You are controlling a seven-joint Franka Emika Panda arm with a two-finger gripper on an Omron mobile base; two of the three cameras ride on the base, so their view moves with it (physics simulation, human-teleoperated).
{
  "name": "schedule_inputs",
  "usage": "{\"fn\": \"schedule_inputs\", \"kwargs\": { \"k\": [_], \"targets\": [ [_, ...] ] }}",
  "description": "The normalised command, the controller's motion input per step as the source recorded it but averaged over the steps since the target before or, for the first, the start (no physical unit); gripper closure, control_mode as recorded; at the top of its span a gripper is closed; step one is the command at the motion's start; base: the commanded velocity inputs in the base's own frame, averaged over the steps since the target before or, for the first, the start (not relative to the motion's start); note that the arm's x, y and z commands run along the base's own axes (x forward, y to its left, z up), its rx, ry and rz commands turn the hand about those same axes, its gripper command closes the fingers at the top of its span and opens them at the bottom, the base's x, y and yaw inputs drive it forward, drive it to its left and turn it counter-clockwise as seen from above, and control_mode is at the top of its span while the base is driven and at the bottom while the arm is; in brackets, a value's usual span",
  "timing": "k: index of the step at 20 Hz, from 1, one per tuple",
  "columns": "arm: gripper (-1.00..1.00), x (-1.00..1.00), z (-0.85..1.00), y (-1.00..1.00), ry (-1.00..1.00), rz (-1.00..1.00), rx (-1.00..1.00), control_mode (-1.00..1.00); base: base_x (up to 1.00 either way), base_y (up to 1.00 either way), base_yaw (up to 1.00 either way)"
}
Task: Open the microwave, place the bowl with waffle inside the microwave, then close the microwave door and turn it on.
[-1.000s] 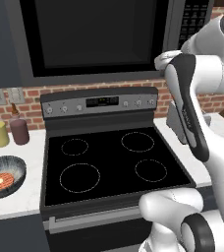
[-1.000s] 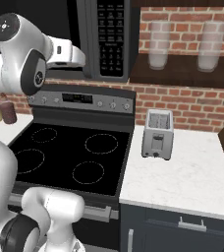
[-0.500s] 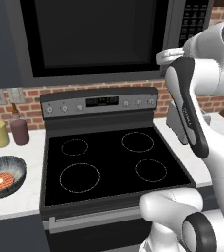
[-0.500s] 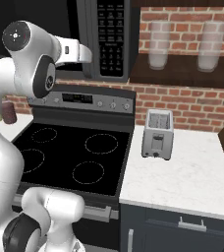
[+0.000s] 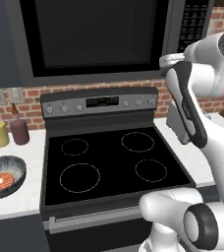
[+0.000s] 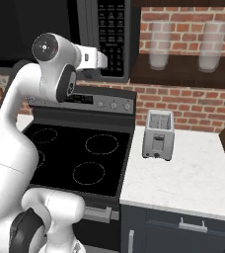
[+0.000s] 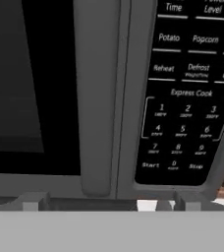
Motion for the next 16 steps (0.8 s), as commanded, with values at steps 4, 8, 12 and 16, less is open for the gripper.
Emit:
{"fn": "schedule_inputs", "kwargs": {
  "k": [4,8,12,16],
  "targets": [
    [-1.0,0.71,-0.03,0.08,-0.01,0.0,0.0,-1.0,0.0,0.0,0.0],
    [-1.0,0.59,0.0,0.38,-0.06,0.0,0.0,-1.0,0.0,0.0,0.0],
    [-1.0,0.7,0.0,0.19,-0.06,0.0,0.0,-1.0,0.0,0.0,0.0],
    [-1.0,0.46,-0.03,-0.08,-0.02,0.0,0.0,-1.0,0.0,0.0,0.0]
  ]
}}
